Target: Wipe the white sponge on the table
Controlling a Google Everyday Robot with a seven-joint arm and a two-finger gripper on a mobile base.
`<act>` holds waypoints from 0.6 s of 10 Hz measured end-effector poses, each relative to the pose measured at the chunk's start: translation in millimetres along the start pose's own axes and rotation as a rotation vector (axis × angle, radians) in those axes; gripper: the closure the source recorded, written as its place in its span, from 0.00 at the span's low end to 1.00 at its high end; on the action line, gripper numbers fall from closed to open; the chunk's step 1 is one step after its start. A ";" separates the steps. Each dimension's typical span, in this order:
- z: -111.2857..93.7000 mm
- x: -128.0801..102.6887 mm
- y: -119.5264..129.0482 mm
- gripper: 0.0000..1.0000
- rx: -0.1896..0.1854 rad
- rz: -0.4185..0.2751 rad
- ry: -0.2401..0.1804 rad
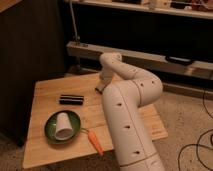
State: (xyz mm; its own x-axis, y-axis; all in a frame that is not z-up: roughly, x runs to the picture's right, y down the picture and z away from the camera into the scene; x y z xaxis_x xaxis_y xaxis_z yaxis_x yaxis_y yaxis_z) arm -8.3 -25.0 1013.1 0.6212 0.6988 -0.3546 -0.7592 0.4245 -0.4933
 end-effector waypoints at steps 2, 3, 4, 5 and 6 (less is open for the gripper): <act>-7.9 3.2 -10.4 0.53 0.004 0.025 0.006; -9.6 12.1 -18.7 0.53 0.008 0.043 0.020; -10.4 24.2 -26.3 0.53 0.009 0.058 0.033; -10.4 37.4 -33.2 0.53 0.008 0.075 0.046; -9.9 55.2 -41.8 0.53 0.005 0.099 0.053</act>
State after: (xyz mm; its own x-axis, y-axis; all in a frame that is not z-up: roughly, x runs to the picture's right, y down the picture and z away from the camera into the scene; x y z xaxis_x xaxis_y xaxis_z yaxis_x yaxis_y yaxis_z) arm 59.6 -9.9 1006.3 0.5527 0.7060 -0.4428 -0.8180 0.3579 -0.4503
